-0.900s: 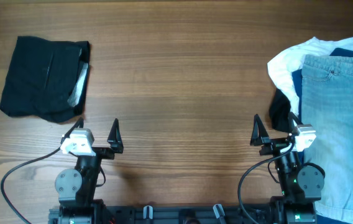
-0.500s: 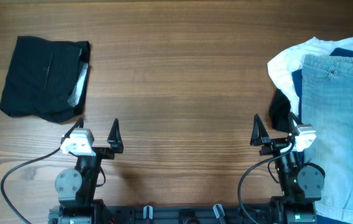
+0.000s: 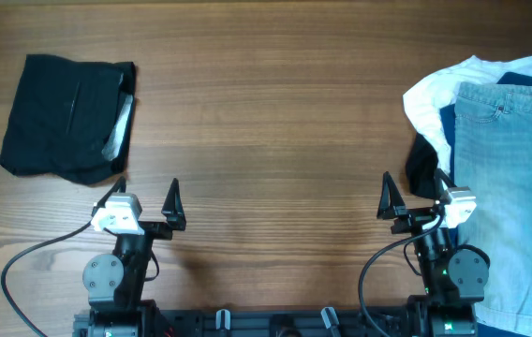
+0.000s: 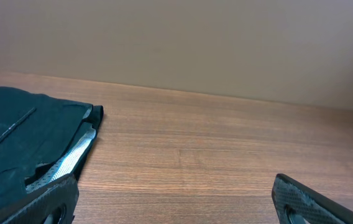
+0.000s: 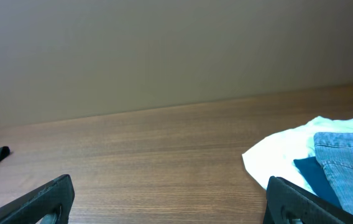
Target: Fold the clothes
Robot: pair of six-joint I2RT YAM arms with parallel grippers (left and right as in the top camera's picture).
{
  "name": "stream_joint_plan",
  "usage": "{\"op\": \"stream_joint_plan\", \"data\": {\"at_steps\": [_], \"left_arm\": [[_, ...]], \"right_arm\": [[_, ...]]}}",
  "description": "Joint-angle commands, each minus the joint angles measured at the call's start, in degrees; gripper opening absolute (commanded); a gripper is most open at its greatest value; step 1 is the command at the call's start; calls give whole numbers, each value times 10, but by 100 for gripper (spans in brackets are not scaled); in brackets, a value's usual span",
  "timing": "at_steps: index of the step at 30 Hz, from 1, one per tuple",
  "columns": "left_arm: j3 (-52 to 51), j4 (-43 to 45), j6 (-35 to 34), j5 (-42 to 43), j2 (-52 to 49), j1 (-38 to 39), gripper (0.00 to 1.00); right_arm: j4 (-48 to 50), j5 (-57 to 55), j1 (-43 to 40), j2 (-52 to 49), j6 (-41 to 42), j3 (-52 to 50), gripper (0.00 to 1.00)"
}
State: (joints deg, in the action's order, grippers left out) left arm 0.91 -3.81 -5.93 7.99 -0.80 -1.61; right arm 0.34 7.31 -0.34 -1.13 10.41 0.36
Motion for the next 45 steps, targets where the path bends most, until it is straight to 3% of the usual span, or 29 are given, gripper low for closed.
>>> {"op": "stream_joint_plan", "data": {"at_steps": [1,41,45], "left_arm": [[-6,2,-5,1,4,3,100],[-6,2,-5,-9,4,2,100],[-6,21,-6,-9,4,2,100]], "right_arm": [[3,4,-3,2,7,-1,100],[3,4,-3,2,7,-1,100],[5,7,-3,2,48,-1,100]]}}
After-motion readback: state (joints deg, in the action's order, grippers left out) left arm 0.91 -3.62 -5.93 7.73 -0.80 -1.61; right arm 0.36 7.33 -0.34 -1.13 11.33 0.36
